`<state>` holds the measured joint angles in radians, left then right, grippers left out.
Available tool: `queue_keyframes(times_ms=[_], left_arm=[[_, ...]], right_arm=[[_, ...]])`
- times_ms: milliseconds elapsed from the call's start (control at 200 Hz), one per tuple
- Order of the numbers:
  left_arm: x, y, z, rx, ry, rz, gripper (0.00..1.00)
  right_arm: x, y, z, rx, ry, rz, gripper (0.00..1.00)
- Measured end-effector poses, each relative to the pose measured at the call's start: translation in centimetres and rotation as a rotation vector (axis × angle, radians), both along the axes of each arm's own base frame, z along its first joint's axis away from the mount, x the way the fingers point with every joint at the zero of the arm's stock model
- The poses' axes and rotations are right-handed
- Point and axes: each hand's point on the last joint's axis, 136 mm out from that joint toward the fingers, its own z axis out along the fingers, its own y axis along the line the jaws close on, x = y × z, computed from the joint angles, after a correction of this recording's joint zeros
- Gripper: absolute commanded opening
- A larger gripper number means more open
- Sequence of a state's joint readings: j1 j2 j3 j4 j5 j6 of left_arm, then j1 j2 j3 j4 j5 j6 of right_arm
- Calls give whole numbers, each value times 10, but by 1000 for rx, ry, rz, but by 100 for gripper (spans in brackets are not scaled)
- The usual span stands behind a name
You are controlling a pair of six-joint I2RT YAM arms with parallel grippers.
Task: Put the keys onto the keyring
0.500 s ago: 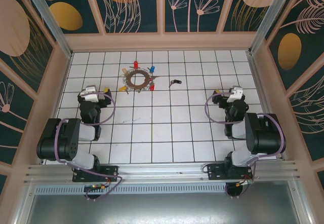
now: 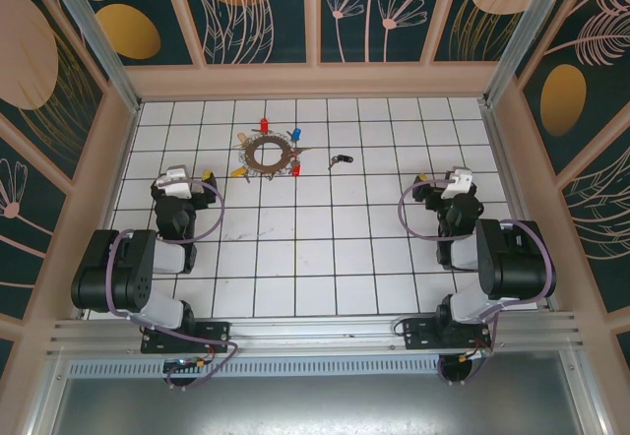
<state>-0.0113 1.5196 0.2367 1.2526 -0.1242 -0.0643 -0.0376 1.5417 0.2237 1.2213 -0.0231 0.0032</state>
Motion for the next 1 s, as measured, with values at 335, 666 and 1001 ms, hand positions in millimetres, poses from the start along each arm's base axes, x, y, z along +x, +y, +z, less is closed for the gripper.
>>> queue_keyframes(times_ms=[335, 666, 1001], left_arm=[[0, 0, 0, 0, 0, 0, 99], [11, 5, 104, -166, -74, 43, 99], [37, -15, 100, -503, 126, 10, 99]], right_arm=[[0, 0, 0, 2, 0, -2, 99], [9, -35, 88, 88, -74, -207, 99], [64, -61, 96, 432, 208, -428, 77]])
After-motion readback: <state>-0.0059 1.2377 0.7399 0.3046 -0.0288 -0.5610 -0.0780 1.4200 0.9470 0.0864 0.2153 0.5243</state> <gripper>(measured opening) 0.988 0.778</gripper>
